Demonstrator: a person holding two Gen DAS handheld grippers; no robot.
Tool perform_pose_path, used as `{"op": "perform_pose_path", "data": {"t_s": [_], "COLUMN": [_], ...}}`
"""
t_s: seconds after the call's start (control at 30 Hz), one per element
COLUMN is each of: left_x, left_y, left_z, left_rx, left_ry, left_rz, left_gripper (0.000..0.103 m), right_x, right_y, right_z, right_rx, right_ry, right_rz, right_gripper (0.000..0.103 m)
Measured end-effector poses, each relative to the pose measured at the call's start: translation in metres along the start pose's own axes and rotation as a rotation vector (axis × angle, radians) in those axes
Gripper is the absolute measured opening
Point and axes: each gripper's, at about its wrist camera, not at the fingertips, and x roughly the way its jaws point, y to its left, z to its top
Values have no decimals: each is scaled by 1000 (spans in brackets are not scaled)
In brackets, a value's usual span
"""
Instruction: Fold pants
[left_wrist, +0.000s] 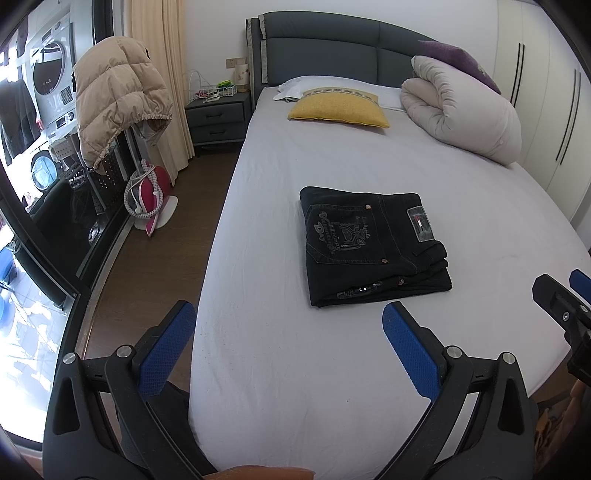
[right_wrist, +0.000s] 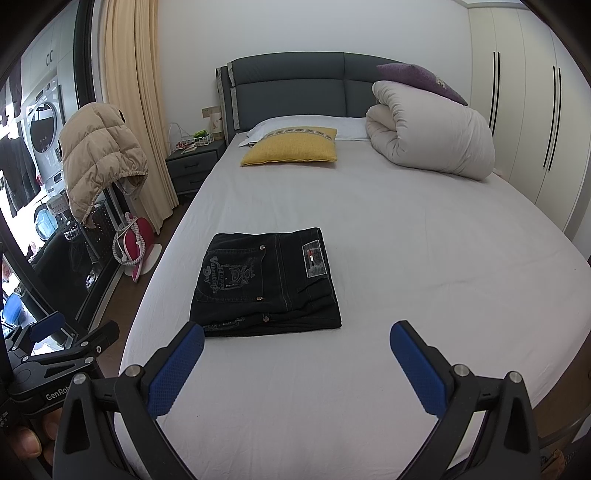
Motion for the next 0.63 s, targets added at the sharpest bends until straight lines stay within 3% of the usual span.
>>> {"op": "perform_pose_path", "data": {"t_s": [0.63], "left_x": [6], "left_y": [4], "left_z": [-3], "left_rx": [1], "left_ry": [8], "left_rz": [-2], "left_gripper": [103], "right_x": [2], "right_y": [-1], "right_z": [-1], "right_rx": [0], "right_ry": [4], "right_rz": [2], "right_gripper": [103]}}
